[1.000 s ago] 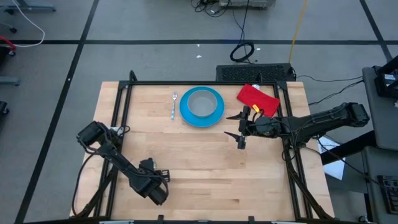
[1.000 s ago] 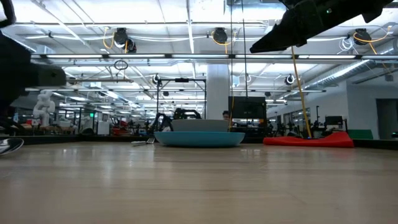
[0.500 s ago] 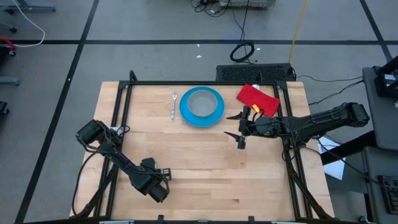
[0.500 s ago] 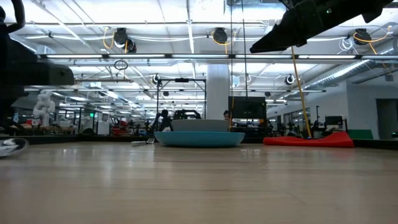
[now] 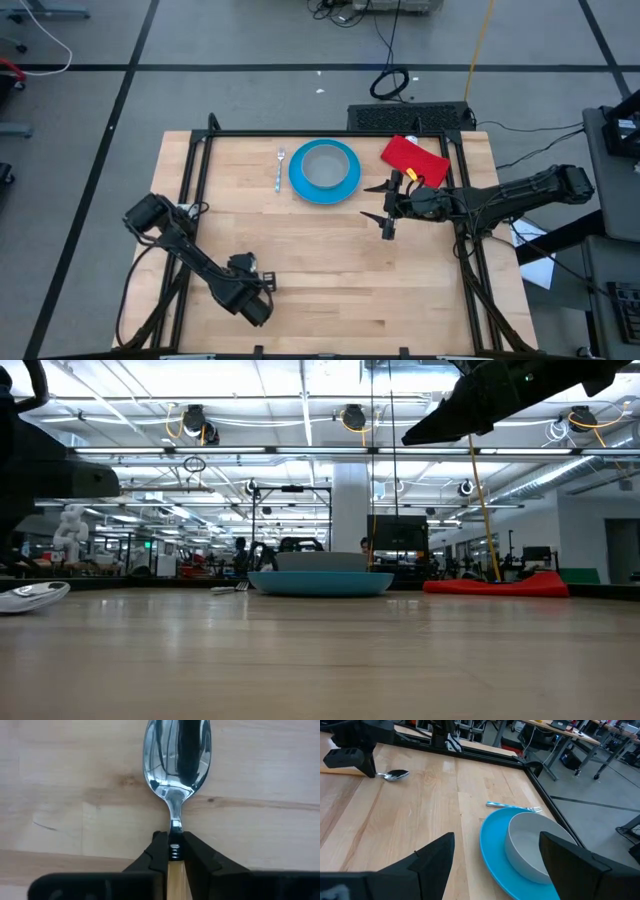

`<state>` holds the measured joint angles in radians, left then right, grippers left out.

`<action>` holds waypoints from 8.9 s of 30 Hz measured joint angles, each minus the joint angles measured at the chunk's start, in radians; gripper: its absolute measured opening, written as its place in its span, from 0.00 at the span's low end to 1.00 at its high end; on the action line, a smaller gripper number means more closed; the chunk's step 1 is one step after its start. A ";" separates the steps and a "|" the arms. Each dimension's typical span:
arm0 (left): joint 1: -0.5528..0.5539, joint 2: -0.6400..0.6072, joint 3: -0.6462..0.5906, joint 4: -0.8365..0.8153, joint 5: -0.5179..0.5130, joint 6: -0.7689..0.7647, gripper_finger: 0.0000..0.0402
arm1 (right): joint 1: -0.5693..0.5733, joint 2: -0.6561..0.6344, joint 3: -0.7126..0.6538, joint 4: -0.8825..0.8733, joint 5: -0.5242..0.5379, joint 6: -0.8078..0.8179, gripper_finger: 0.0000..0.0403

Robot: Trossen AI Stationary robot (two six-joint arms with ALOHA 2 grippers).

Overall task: Pick and place plate/cup/fork/spoon on tray
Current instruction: Put the yellow spoon into the grey bowl

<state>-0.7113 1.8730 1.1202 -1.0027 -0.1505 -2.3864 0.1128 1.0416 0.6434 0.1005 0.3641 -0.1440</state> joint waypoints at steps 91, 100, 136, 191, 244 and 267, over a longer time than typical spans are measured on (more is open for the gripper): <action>0.253 -0.310 0.194 0.308 -0.904 1.209 0.11 | 0.053 0.941 0.375 1.000 -0.237 0.392 0.76; 0.255 -0.309 0.194 0.399 -0.903 1.313 0.11 | 0.052 0.941 0.375 1.019 -0.236 0.394 0.60; 0.199 -0.344 0.195 0.346 -0.842 1.501 0.25 | 0.044 0.769 0.372 0.491 -0.265 0.429 0.05; 0.386 0.148 0.194 1.342 -0.741 3.598 0.67 | -0.211 0.375 0.373 -0.801 -0.896 0.408 0.06; 0.428 0.170 0.193 1.343 -0.714 3.475 0.08 | -0.151 0.069 0.374 -0.710 -0.476 0.170 0.80; 0.430 0.055 0.194 1.311 -0.708 3.073 0.08 | 0.357 -0.124 0.140 -0.334 0.298 -0.177 0.66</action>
<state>-0.2813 1.9276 1.3140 0.3080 -0.8584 0.6867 0.4695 0.9176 0.7835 -0.2331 0.6617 -0.3214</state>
